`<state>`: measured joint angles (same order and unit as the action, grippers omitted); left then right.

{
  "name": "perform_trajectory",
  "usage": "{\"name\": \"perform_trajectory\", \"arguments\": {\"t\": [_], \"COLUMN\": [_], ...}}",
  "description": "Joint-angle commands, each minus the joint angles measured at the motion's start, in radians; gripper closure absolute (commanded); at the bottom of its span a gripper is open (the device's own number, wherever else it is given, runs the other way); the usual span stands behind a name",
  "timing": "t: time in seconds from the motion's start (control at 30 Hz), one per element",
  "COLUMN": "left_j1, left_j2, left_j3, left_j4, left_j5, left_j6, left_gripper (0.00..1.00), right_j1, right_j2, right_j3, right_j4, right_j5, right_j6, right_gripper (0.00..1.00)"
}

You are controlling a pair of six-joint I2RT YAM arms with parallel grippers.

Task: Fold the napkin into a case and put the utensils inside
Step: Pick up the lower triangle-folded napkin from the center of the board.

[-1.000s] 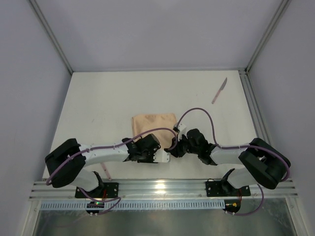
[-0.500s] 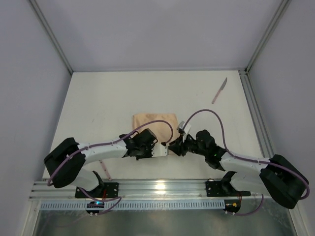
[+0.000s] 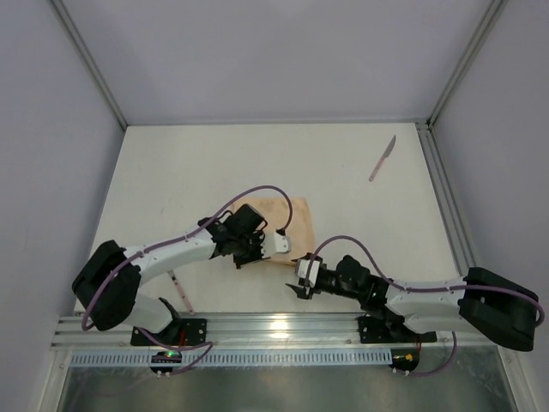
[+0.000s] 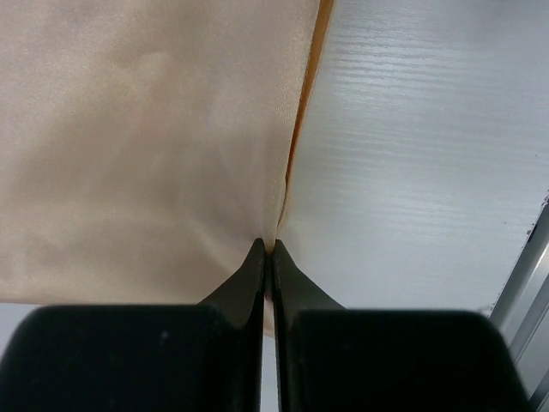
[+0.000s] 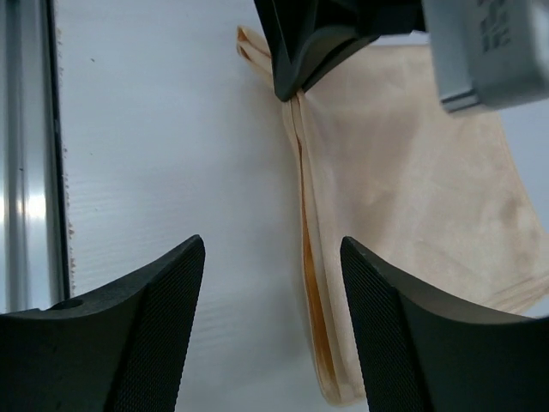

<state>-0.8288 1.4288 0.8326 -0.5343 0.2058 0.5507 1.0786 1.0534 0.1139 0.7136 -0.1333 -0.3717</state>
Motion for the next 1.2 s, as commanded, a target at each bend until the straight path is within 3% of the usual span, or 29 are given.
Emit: {"name": "perform_trajectory", "arguments": {"t": [0.0, 0.13, 0.23, 0.6, 0.8, 0.9, 0.93, 0.97, 1.17], "left_j1": [0.013, 0.014, 0.020, 0.048, 0.080, 0.088, 0.089, 0.091, 0.114], "left_j2": [-0.036, -0.025, -0.022, -0.025, -0.016, -0.019, -0.019, -0.021, -0.019], "left_j3": [0.049, 0.057, 0.054, 0.059, 0.074, 0.074, 0.072, 0.071, 0.056], "left_j4": [-0.033, -0.047, -0.049, -0.056, -0.073, -0.075, -0.075, -0.075, -0.075], "left_j5": [0.061, 0.079, 0.098, 0.142, 0.179, 0.191, 0.195, 0.198, 0.221], "left_j6": [-0.011, -0.008, -0.008, -0.002, 0.008, 0.008, 0.008, 0.008, 0.011], "left_gripper": [1.00, 1.00, 1.00, 1.00, 1.00, 1.00, 1.00, 1.00, 1.00], "right_j1": [0.009, 0.032, 0.035, 0.050, 0.056, 0.057, 0.057, 0.057, 0.055], "right_j2": [0.081, 0.235, 0.313, 0.419, 0.467, 0.490, 0.491, 0.496, 0.461], "right_j3": [0.010, 0.047, 0.020, 0.102, 0.142, 0.155, 0.155, 0.156, 0.164], "right_j4": [0.150, 0.208, 0.369, 0.276, 0.205, 0.207, 0.207, 0.207, 0.166], "right_j5": [0.100, 0.168, 0.211, 0.264, 0.253, 0.271, 0.280, 0.290, 0.271], "right_j6": [-0.098, -0.118, -0.119, -0.174, -0.171, -0.164, -0.158, -0.151, -0.093], "right_gripper": [0.31, 0.27, 0.23, 0.23, 0.35, 0.46, 0.51, 0.64, 0.87]}}
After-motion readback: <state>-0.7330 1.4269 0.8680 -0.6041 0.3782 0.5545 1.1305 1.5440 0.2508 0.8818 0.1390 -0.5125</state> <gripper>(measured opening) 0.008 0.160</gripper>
